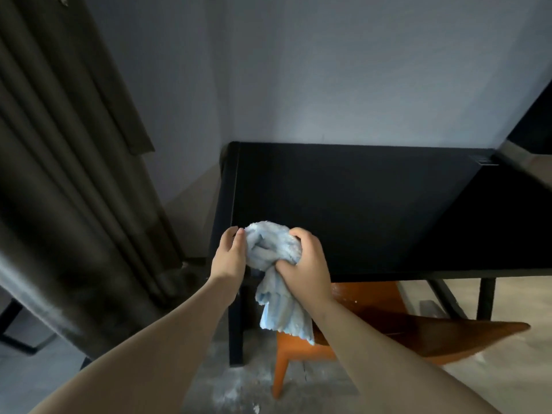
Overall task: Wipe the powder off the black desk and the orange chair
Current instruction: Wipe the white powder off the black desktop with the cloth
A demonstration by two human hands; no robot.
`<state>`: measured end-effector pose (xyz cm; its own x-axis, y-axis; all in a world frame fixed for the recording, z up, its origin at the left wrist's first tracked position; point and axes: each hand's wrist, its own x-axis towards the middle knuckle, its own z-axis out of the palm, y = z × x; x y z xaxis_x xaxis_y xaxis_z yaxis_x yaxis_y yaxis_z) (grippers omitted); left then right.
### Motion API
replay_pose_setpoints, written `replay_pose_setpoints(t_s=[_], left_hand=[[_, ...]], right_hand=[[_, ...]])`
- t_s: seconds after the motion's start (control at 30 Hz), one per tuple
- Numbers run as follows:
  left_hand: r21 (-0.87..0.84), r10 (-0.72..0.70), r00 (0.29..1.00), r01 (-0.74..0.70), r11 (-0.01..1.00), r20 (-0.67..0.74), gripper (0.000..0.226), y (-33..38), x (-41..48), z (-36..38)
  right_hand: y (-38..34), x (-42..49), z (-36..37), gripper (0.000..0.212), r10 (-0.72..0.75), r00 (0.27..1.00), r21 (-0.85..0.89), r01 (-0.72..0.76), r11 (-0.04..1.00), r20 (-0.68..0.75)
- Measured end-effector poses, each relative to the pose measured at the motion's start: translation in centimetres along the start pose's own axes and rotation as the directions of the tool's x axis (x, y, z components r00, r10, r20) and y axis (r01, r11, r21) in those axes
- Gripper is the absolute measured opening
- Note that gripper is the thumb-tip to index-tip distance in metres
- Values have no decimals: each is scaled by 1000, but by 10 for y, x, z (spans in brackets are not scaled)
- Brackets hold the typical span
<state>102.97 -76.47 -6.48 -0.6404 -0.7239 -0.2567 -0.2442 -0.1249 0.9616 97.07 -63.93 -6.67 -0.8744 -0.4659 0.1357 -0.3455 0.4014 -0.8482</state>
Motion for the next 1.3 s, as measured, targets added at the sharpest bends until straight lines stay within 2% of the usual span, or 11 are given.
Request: replay_pose_setpoints(t_s=[0.1,0.17,0.33,0.43,0.53,0.67,0.87,1.07,1.13,1.23,1.3], left_hand=[[38,6,1000,-6,999,-20,43,6,14,30],[114,21,998,-14,993,-59,44,11,25,52],[283,50,977,12,959,-208,45,6,63,105],[308,50,958,41,951,-283,44,-1,91,132],[299,21,947,80,951,-320,43,-2,109,156],[381,53,950,71,922,-307,40,0,117,182],[547,60,990,17,837,-124,42,2,118,224],[617,62,983,-157,771,173,43,1,96,283],[657,78,974,-202,726,212,43,-2,88,297],[710,69,972,-212,672,225,43,-6,78,313],[721,62,966,-228,654,249,44,-7,73,328]], right_hand=[[13,32,-23,57,-77,995,-169,66,984,-60],[24,58,-35,59,-102,994,-304,90,948,-25],[61,122,-36,63,12,963,-600,158,784,269],[79,147,-20,66,121,873,-666,263,698,472],[97,165,-8,66,117,829,-676,354,646,546],[117,196,-26,64,137,851,-676,293,676,507],[185,217,-123,51,248,945,-744,-8,668,213],[220,176,-208,57,430,897,-768,-346,538,-103],[211,165,-197,55,413,910,-777,-285,562,-35],[200,153,-177,51,284,943,-731,-72,678,171],[207,152,-185,50,218,953,-716,-2,698,210]])
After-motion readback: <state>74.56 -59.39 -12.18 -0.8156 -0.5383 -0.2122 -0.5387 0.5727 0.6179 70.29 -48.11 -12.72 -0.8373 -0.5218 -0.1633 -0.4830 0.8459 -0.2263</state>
